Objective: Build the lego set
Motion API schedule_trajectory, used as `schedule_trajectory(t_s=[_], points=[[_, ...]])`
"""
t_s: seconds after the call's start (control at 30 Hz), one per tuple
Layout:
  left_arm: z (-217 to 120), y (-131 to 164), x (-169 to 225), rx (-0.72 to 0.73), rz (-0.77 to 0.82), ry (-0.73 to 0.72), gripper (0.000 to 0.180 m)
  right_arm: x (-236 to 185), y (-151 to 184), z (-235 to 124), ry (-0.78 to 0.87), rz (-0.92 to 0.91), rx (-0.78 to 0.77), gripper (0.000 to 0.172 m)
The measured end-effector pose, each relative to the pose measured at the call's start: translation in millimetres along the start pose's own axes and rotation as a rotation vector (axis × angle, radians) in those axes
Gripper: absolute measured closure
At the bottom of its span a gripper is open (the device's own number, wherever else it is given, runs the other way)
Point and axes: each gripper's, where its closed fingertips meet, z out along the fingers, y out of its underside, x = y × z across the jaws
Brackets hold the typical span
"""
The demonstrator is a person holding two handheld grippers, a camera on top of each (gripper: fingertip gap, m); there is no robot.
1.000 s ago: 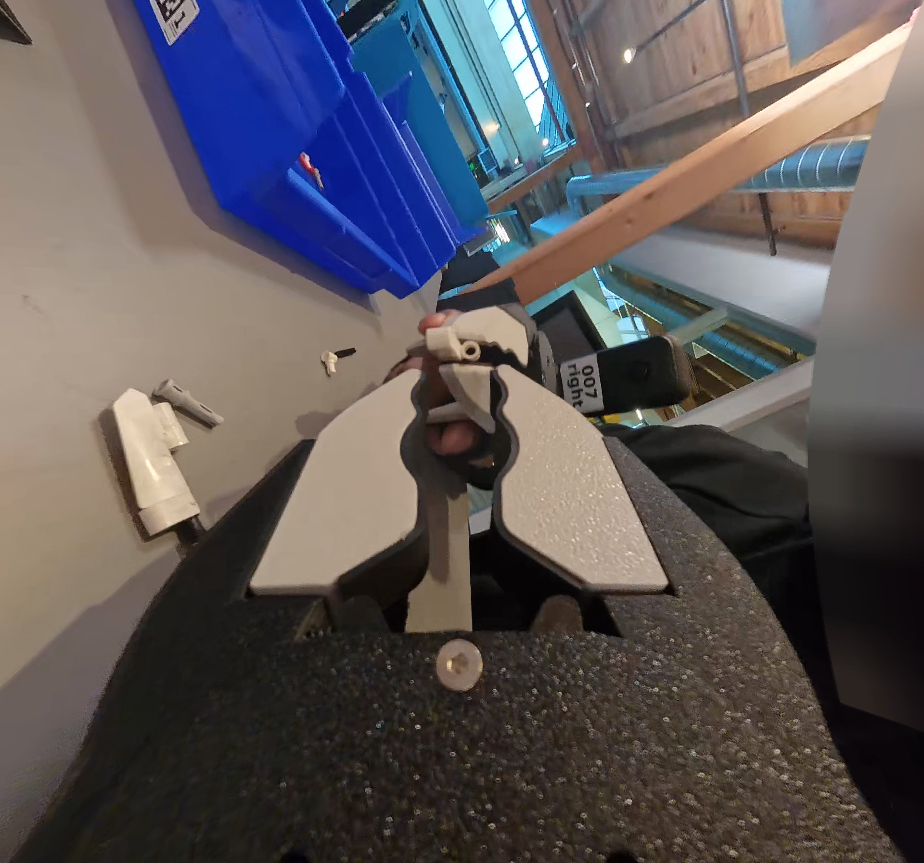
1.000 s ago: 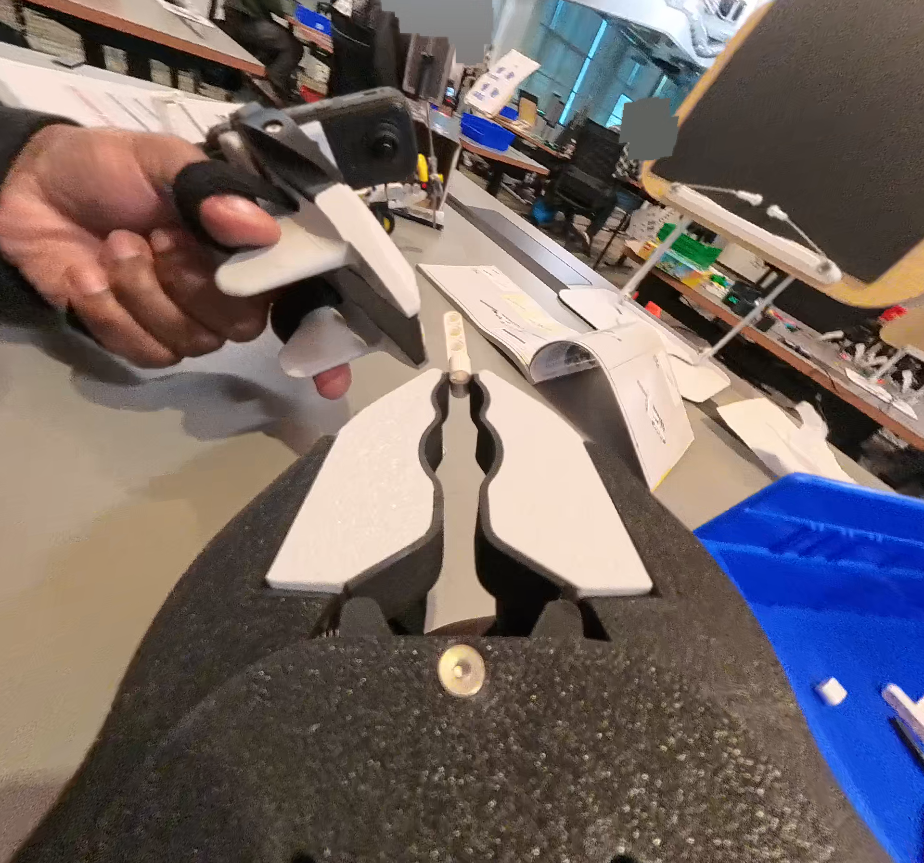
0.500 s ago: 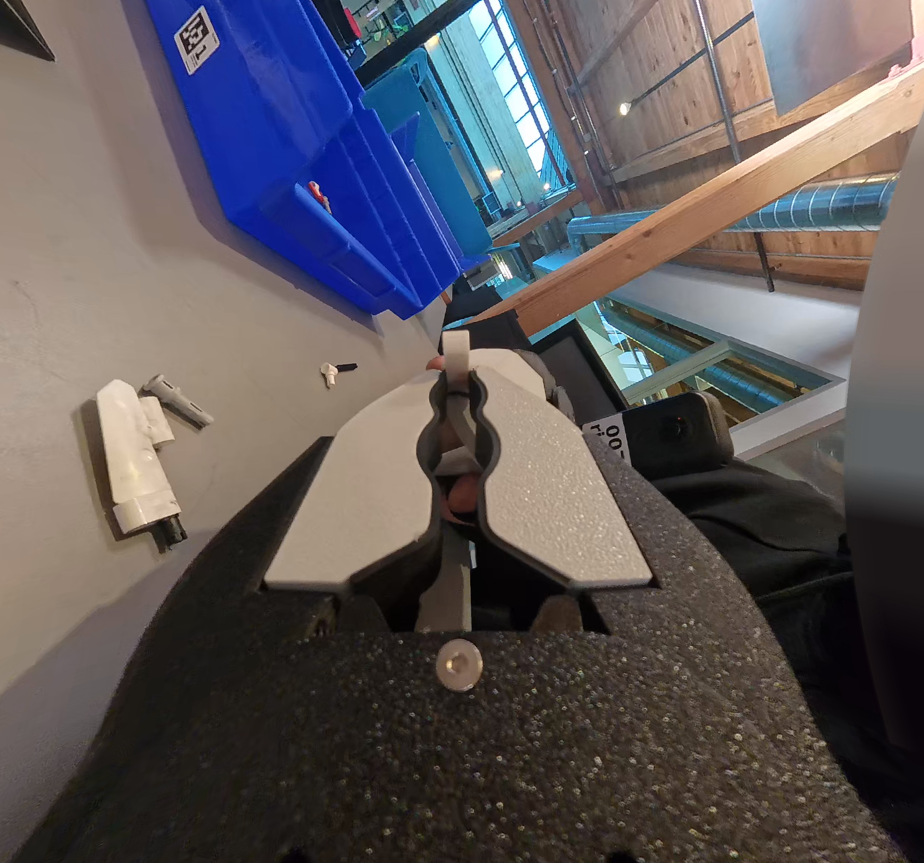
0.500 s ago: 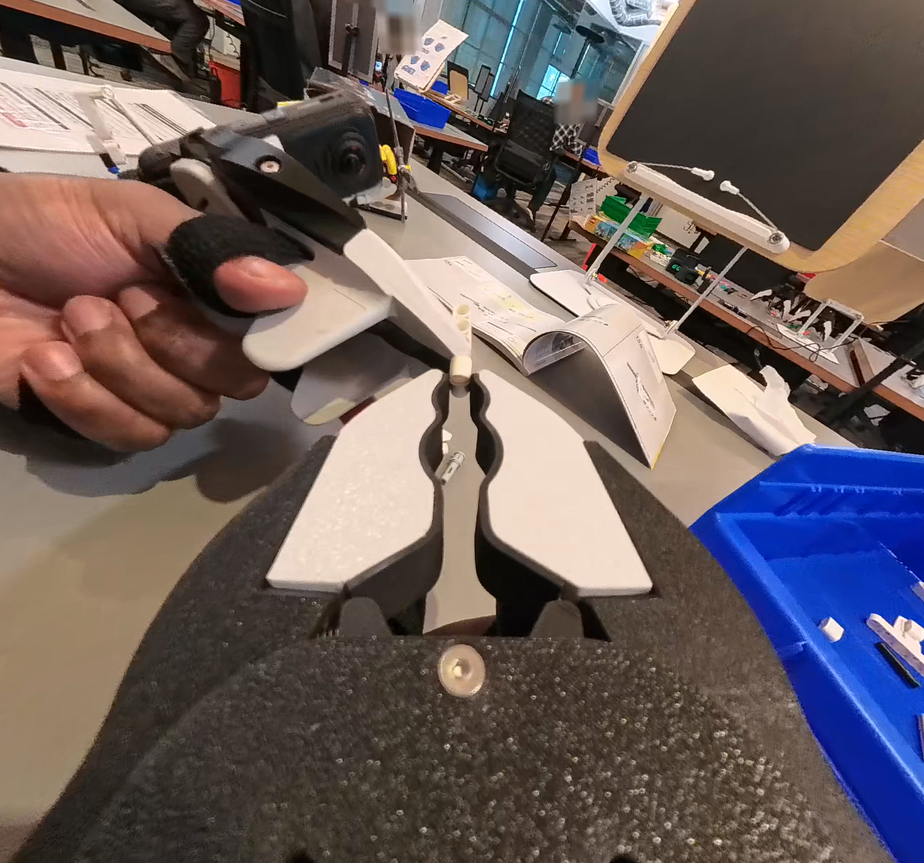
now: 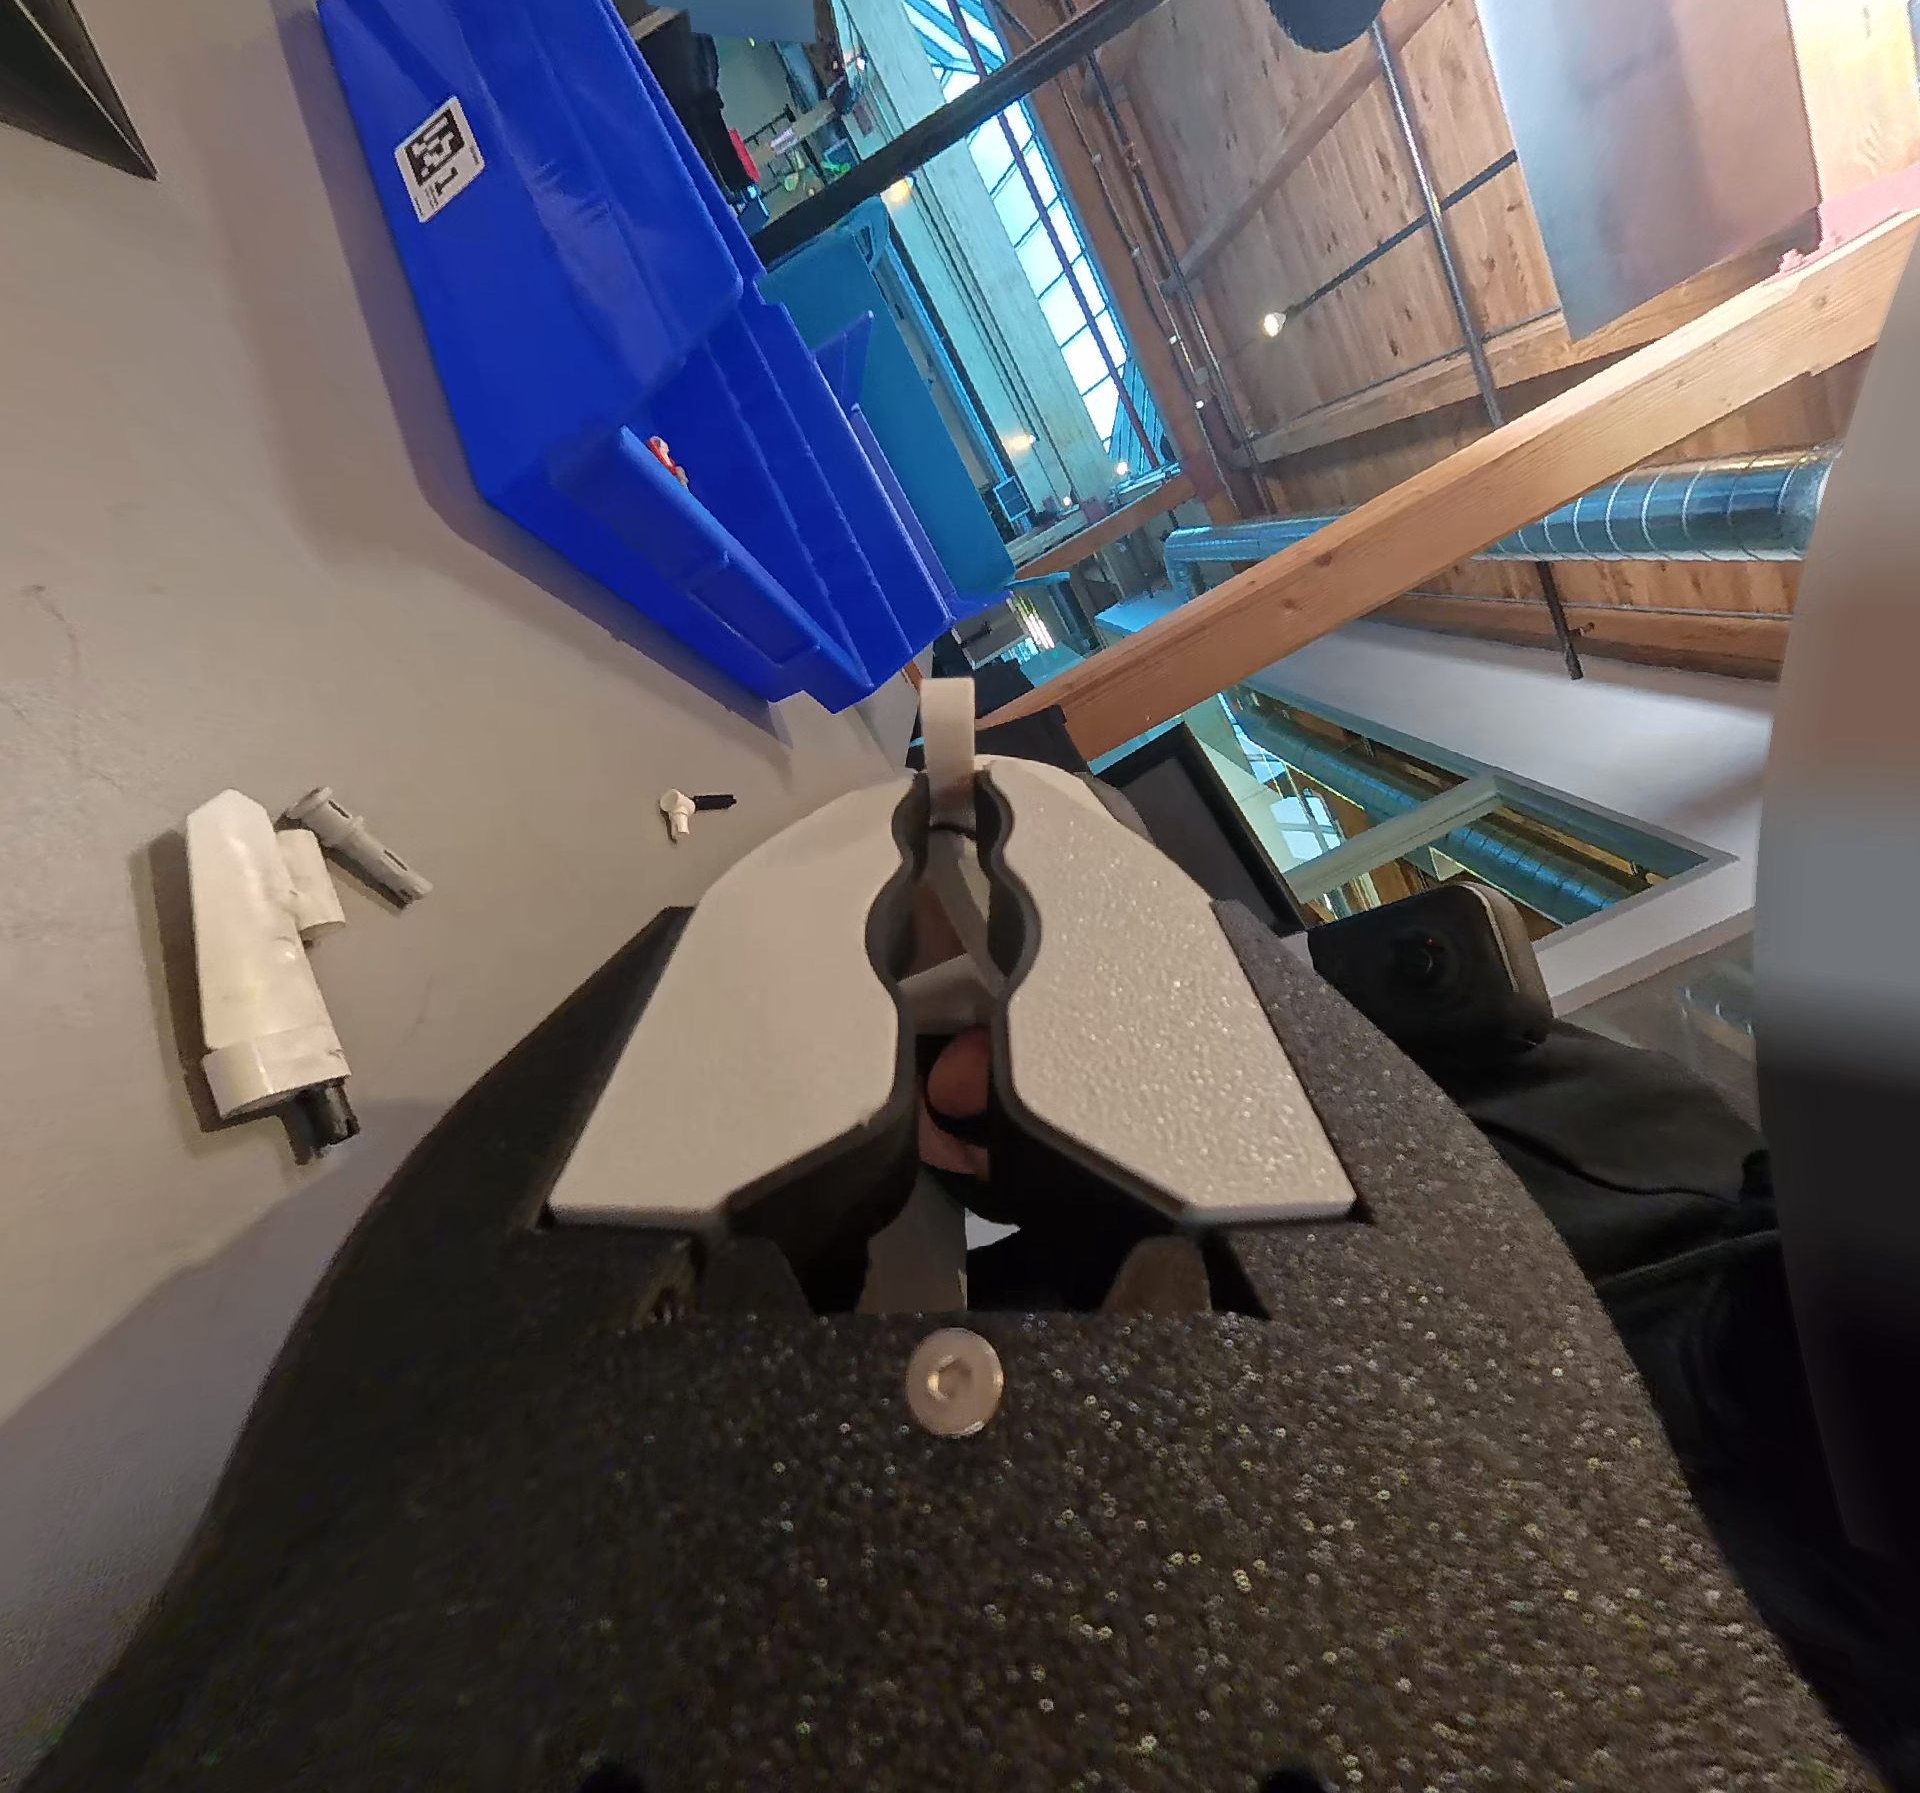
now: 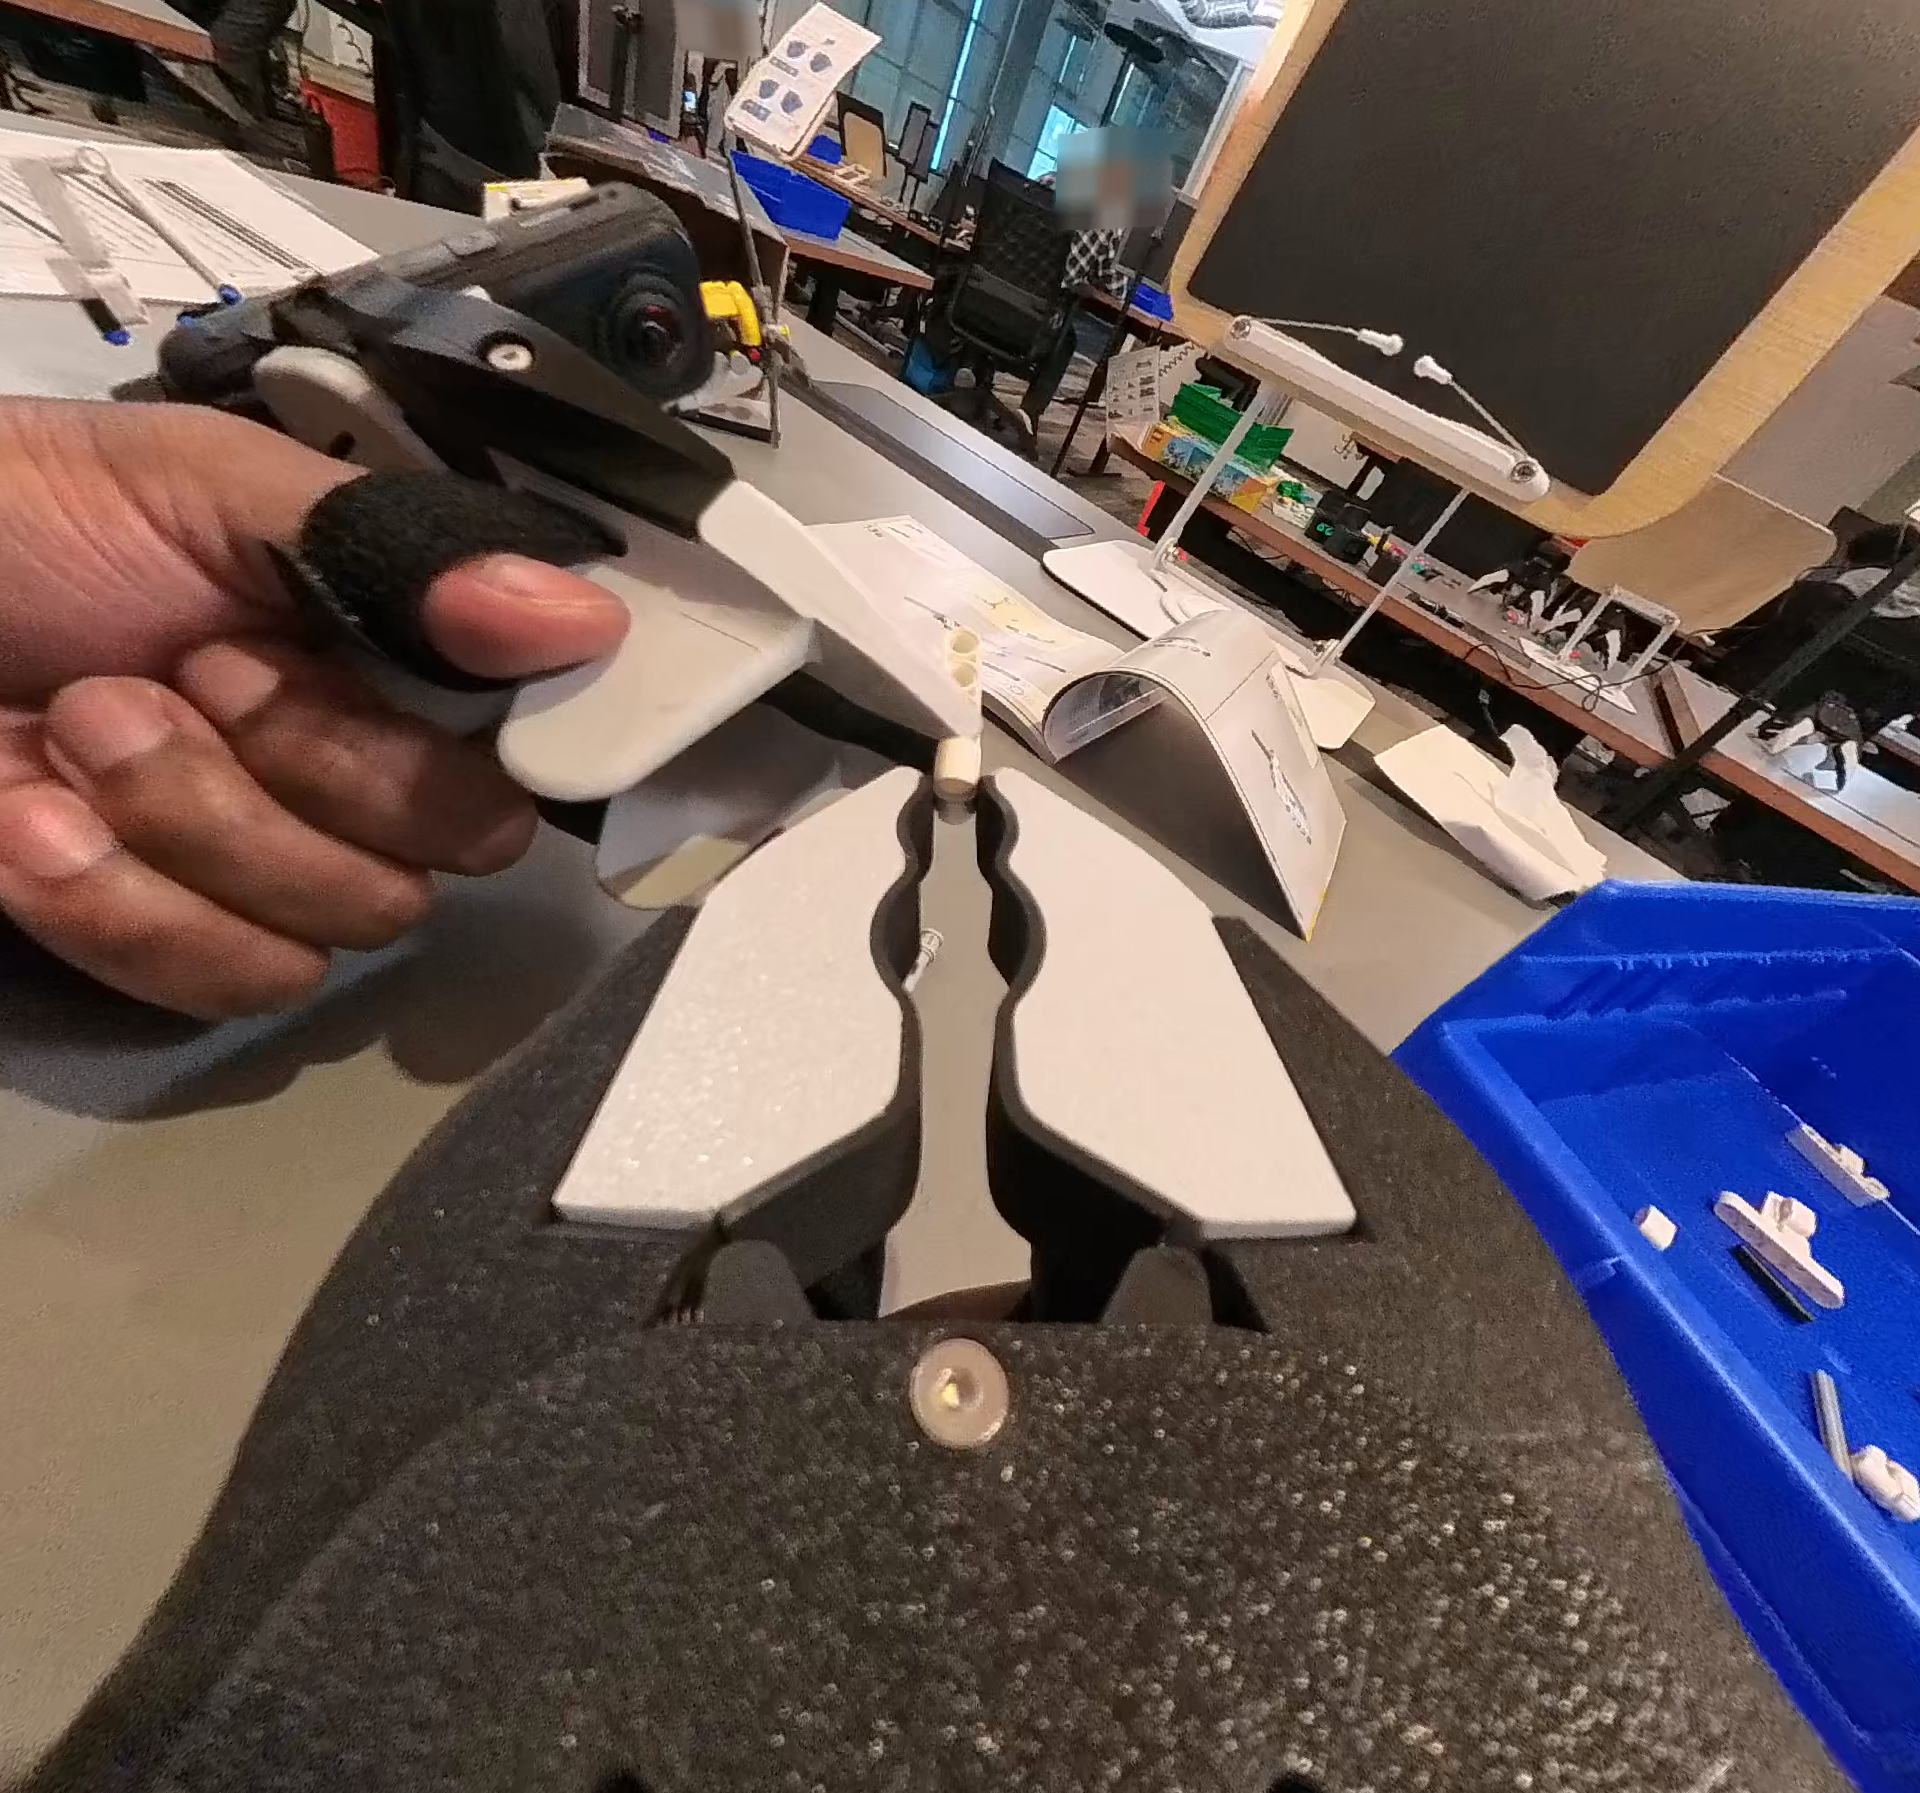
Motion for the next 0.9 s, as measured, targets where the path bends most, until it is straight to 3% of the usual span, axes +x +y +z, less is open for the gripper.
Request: schedule_trajectory(t_s=[0.37, 0.43, 0.7, 0.9], points=[[-4, 0, -3, -0.024, 0.059, -0.027, 0.172, -13, 2, 2, -0.029, -0.03, -0.017, 0.158], [-5, 0, -4, -0.054, 0.069, -0.032, 0.172, -16, 1, 1, -0.084, -0.049, -0.001, 0.156], [-5, 23, 2, -0.273, 0.058, 0.017, 0.172, -18, -1, -15, -0.374, -0.304, 0.119, 0.119], [-1, 51, 9, -0.441, 0.048, 0.075, 0.173, -26, 5, -17, -0.519, -0.363, 0.161, 0.117]])
